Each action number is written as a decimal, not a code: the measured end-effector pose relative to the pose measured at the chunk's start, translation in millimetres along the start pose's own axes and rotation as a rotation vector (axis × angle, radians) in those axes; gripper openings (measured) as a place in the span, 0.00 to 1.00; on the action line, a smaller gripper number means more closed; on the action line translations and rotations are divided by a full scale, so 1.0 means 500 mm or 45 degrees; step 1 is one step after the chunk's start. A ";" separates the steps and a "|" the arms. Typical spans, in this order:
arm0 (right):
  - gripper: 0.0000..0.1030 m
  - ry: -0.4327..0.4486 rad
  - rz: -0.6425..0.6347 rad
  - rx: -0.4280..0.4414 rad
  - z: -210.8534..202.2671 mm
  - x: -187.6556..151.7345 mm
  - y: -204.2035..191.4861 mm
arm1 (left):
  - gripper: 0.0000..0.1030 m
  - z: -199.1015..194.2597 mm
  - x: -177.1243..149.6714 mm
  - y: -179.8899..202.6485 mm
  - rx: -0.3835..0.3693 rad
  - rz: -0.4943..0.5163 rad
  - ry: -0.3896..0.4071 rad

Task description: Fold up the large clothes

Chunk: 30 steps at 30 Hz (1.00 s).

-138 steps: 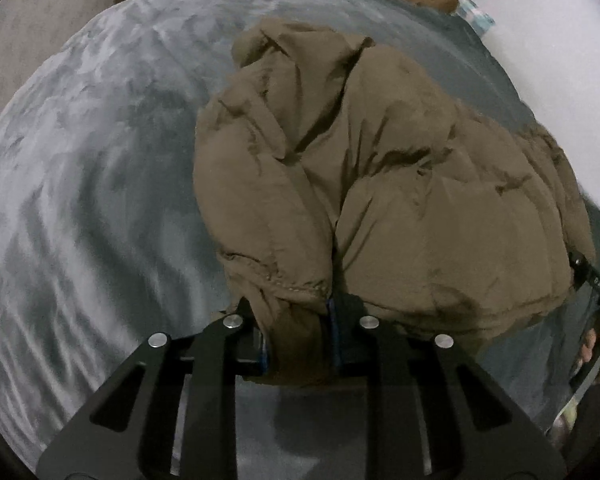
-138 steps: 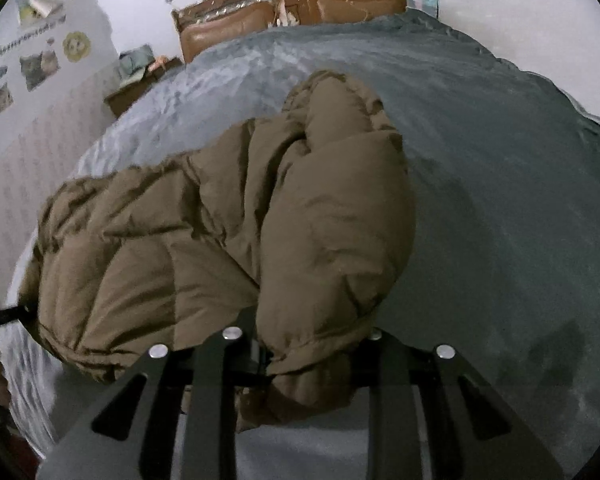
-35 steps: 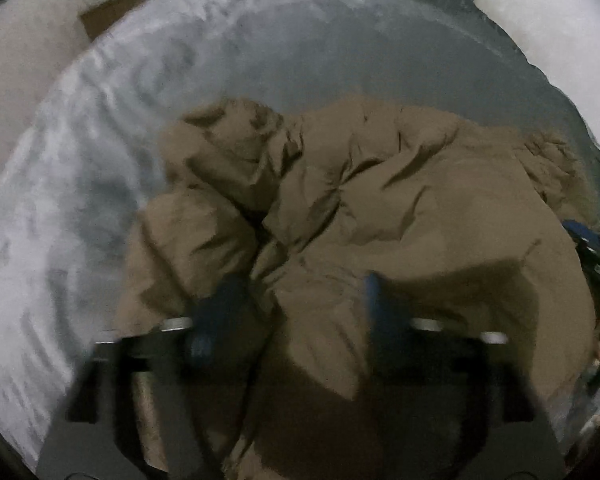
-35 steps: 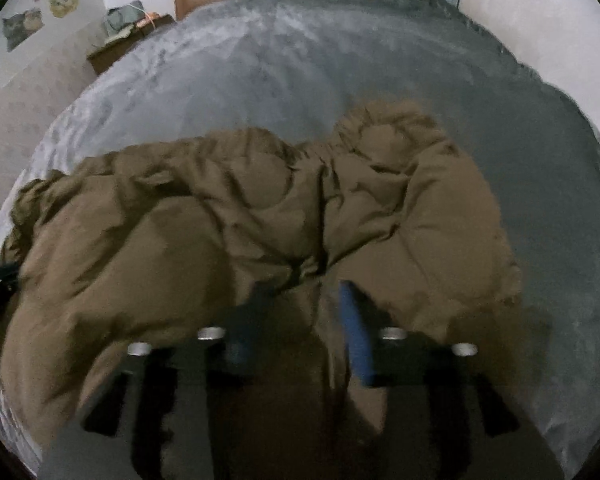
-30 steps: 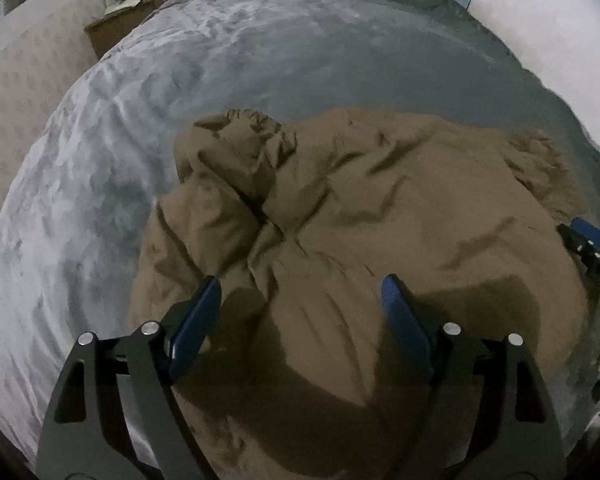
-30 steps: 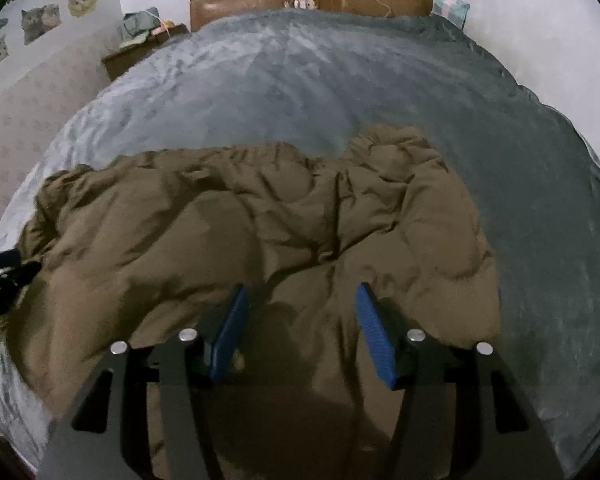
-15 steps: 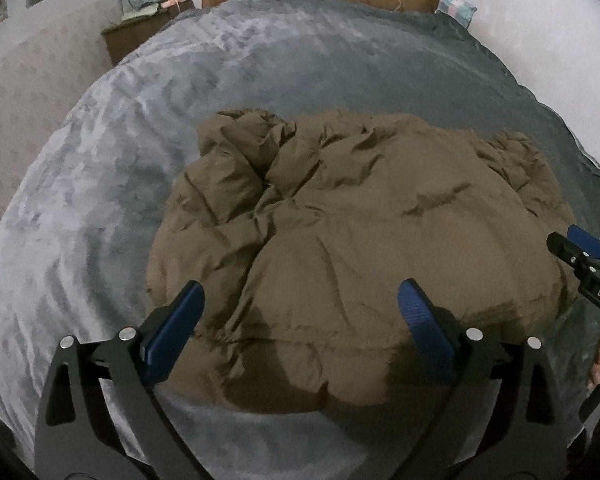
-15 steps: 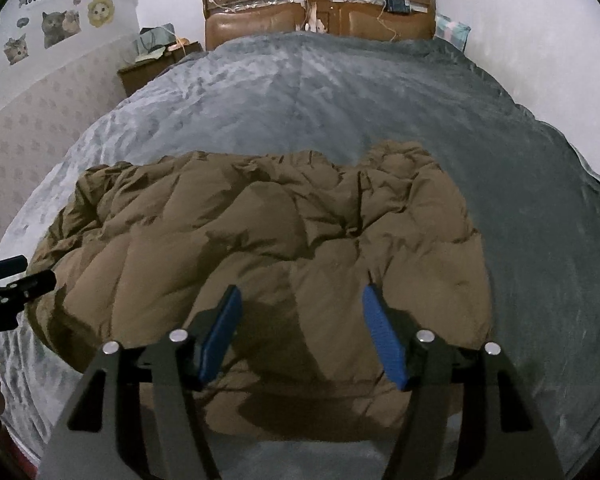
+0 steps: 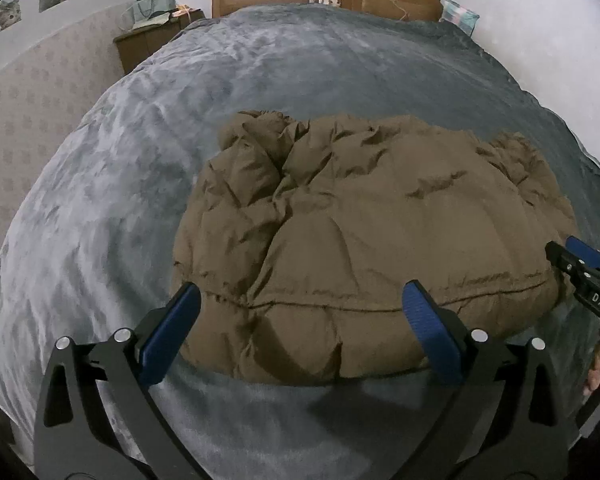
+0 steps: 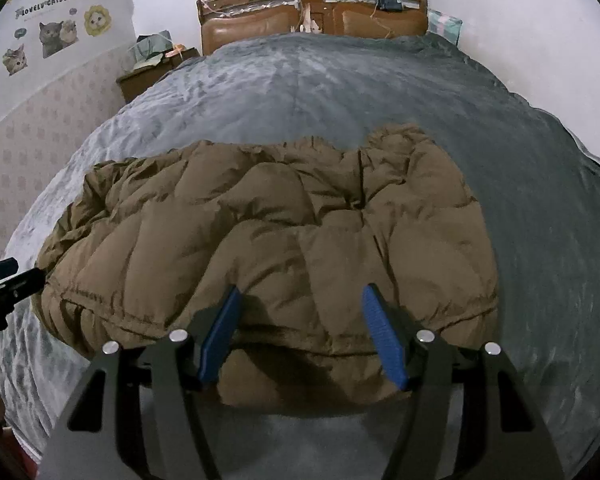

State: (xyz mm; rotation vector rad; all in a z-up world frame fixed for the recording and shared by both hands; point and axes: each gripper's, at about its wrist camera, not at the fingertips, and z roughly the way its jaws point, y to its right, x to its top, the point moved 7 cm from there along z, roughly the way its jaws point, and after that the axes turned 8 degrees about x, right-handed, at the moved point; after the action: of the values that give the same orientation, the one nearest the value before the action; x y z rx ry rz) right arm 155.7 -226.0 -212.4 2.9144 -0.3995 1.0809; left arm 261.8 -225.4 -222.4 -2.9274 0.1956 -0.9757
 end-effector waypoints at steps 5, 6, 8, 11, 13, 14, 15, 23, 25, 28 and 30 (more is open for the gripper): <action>0.64 0.034 0.001 -0.018 -0.008 -0.014 0.002 | 0.97 -0.005 -0.013 -0.011 0.017 -0.005 0.015; 0.66 0.043 0.000 -0.023 -0.011 -0.016 0.002 | 0.97 -0.005 -0.015 -0.013 0.015 -0.010 0.017; 0.71 0.064 0.001 -0.044 -0.018 -0.021 0.005 | 0.97 -0.007 -0.020 -0.016 0.006 -0.027 0.025; 0.72 0.087 0.023 -0.039 -0.027 -0.029 0.011 | 0.97 -0.012 -0.025 -0.019 -0.001 -0.041 0.037; 0.73 0.094 0.036 -0.037 -0.031 -0.034 0.013 | 0.97 -0.015 -0.028 -0.021 -0.006 -0.049 0.043; 0.73 0.094 0.039 -0.038 -0.032 -0.037 0.014 | 0.97 -0.017 -0.030 -0.023 -0.008 -0.050 0.043; 0.73 0.092 0.039 -0.039 -0.033 -0.039 0.014 | 0.97 -0.018 -0.031 -0.025 -0.007 -0.052 0.047; 0.85 0.145 0.038 -0.034 -0.074 -0.047 -0.001 | 0.97 -0.048 -0.041 -0.037 0.021 -0.050 0.075; 0.89 0.167 0.024 -0.041 -0.090 -0.044 -0.010 | 0.97 -0.064 -0.040 -0.039 0.037 -0.049 0.095; 0.94 0.183 -0.001 -0.054 -0.113 -0.037 -0.027 | 0.97 -0.087 -0.040 -0.040 0.075 -0.049 0.116; 0.98 0.201 0.003 -0.061 -0.129 -0.031 -0.037 | 0.97 -0.103 -0.040 -0.042 0.084 -0.048 0.129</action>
State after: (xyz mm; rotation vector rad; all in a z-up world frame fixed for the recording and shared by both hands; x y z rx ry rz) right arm 107.3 -198.3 -171.8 2.7630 -0.4181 1.2712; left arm 217.5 -202.3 -191.3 -2.8343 0.1104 -1.1148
